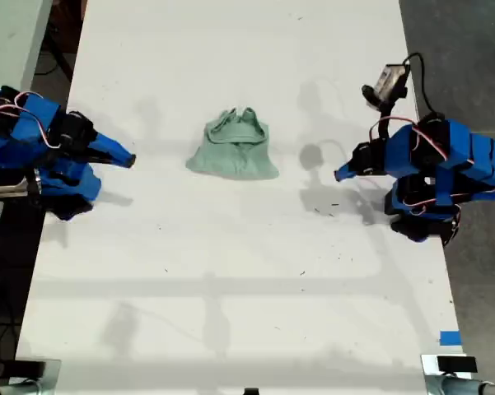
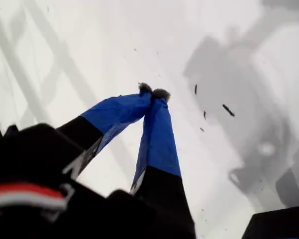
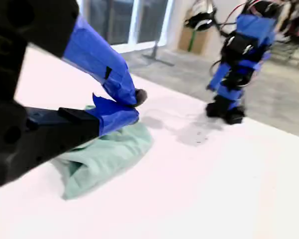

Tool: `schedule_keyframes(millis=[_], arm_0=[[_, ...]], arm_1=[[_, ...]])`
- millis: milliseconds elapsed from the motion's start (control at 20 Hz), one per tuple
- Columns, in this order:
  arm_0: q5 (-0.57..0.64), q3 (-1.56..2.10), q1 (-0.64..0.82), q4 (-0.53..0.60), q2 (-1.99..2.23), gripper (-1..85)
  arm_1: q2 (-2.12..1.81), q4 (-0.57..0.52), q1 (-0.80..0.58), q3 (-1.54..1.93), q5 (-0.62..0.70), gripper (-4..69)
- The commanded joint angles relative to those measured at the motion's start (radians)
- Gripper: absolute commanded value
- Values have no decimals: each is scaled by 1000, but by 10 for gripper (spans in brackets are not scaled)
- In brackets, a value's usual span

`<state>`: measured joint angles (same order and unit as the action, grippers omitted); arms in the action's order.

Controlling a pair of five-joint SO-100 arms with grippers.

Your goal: Fold t shirt

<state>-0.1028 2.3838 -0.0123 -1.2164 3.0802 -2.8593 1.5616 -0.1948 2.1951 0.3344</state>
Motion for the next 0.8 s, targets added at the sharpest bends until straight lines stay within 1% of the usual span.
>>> schedule_keyframes(millis=[0, 50, 150, 200, 250, 400, 600, 700, 750], arm_0=[[-8, 531, -57, 227, 295, 0], [-8, 699, -64, 230, 483, 0], [-3, 859, -94, 291, 476, 0], [-3, 871, -115, 268, 497, 0], [-3, 870, -118, 216, 523, 0], [-8, 870, -97, 202, 523, 0], [3, 870, -94, 202, 523, 4], [-6, 868, -89, 201, 523, 3], [-78, 864, -89, 193, 523, 8]], arm_1=[[-643, 8, 92, 502, -74, 1], [-644, -14, 167, 575, -75, 1], [-649, -133, 236, 753, -84, 1], [-649, -133, 259, 821, -114, 0], [-646, -129, 282, 850, -126, 0], [-641, -143, 241, 864, -80, 0], [-641, -156, 245, 879, -86, 1], [-641, -156, 239, 879, -132, 4], [-641, -156, 245, 879, -219, 9]])
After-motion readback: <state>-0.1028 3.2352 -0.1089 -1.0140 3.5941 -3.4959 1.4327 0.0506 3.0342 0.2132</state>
